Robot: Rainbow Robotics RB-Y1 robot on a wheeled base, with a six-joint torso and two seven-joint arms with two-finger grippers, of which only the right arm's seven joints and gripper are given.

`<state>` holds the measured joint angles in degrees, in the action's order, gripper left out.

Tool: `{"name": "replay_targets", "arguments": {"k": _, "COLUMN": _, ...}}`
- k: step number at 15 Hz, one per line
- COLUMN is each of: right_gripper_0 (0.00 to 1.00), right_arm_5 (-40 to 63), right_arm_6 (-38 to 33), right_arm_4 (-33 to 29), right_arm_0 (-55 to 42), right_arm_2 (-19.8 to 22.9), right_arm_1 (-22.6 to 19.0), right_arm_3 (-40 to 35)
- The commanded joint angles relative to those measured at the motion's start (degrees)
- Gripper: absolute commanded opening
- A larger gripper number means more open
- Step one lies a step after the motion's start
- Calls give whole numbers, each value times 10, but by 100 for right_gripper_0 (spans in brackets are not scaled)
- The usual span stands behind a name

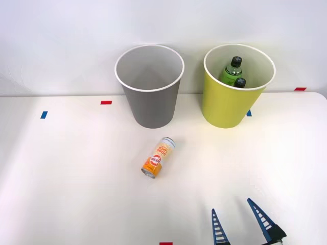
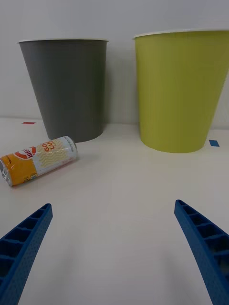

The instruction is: Put cans in the gray bin, plastic bottles in the light green bin

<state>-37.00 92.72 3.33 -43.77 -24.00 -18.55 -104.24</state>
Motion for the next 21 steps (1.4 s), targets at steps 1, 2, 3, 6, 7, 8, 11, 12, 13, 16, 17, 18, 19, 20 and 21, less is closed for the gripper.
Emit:
{"name": "replay_targets", "arguments": {"k": 1, "right_gripper_0": 88, "right_arm_5": 0, "right_arm_6": 0, "right_arm_4": 0, "right_arm_0": 0, "right_arm_2": 0, "right_arm_1": 0, "right_arm_3": 0}}
{"name": "replay_targets", "arguments": {"k": 2, "right_gripper_0": 88, "right_arm_5": 0, "right_arm_6": 0, "right_arm_4": 0, "right_arm_0": 0, "right_arm_2": 0, "right_arm_1": 0, "right_arm_3": 0}}
{"name": "replay_targets", "arguments": {"k": 3, "right_gripper_0": 88, "right_arm_5": 0, "right_arm_6": 0, "right_arm_4": 0, "right_arm_0": 0, "right_arm_2": 0, "right_arm_1": 0, "right_arm_3": 0}}
{"name": "replay_targets", "arguments": {"k": 6, "right_gripper_0": 88, "right_arm_5": 0, "right_arm_6": 0, "right_arm_4": 0, "right_arm_0": 0, "right_arm_2": 0, "right_arm_1": 0, "right_arm_3": 0}}
{"name": "replay_targets", "arguments": {"k": 7, "right_gripper_0": 88, "right_arm_5": 0, "right_arm_6": 0, "right_arm_4": 0, "right_arm_0": 0, "right_arm_2": 0, "right_arm_1": 0, "right_arm_3": 0}}
{"name": "replay_targets", "arguments": {"k": 8, "right_gripper_0": 88, "right_arm_5": 0, "right_arm_6": 0, "right_arm_4": 0, "right_arm_0": 0, "right_arm_2": 0, "right_arm_1": 0, "right_arm_3": 0}}
{"name": "replay_targets", "arguments": {"k": 11, "right_gripper_0": 88, "right_arm_5": 0, "right_arm_6": 0, "right_arm_4": 0, "right_arm_0": 0, "right_arm_2": 0, "right_arm_1": 0, "right_arm_3": 0}}
{"name": "replay_targets", "arguments": {"k": 12, "right_gripper_0": 88, "right_arm_5": 0, "right_arm_6": 0, "right_arm_4": 0, "right_arm_0": 0, "right_arm_2": 0, "right_arm_1": 0, "right_arm_3": 0}}
{"name": "replay_targets", "arguments": {"k": 13, "right_gripper_0": 88, "right_arm_5": 0, "right_arm_6": 0, "right_arm_4": 0, "right_arm_0": 0, "right_arm_2": 0, "right_arm_1": 0, "right_arm_3": 0}}
{"name": "replay_targets", "arguments": {"k": 16, "right_gripper_0": 88, "right_arm_5": 0, "right_arm_6": 0, "right_arm_4": 0, "right_arm_0": 0, "right_arm_2": 0, "right_arm_1": 0, "right_arm_3": 0}}
{"name": "replay_targets", "arguments": {"k": 17, "right_gripper_0": 88, "right_arm_5": 0, "right_arm_6": 0, "right_arm_4": 0, "right_arm_0": 0, "right_arm_2": 0, "right_arm_1": 0, "right_arm_3": 0}}
{"name": "replay_targets", "arguments": {"k": 18, "right_gripper_0": 88, "right_arm_5": 0, "right_arm_6": 0, "right_arm_4": 0, "right_arm_0": 0, "right_arm_2": 0, "right_arm_1": 0, "right_arm_3": 0}}
{"name": "replay_targets", "arguments": {"k": 19, "right_gripper_0": 88, "right_arm_5": 0, "right_arm_6": 0, "right_arm_4": 0, "right_arm_0": 0, "right_arm_2": 0, "right_arm_1": 0, "right_arm_3": 0}}
{"name": "replay_targets", "arguments": {"k": 20, "right_gripper_0": 88, "right_arm_5": 0, "right_arm_6": 0, "right_arm_4": 0, "right_arm_0": 0, "right_arm_2": 0, "right_arm_1": 0, "right_arm_3": 0}}
{"name": "replay_targets", "arguments": {"k": 21, "right_gripper_0": 88, "right_arm_5": 0, "right_arm_6": 0, "right_arm_4": 0, "right_arm_0": 0, "right_arm_2": 0, "right_arm_1": 0, "right_arm_3": 0}}
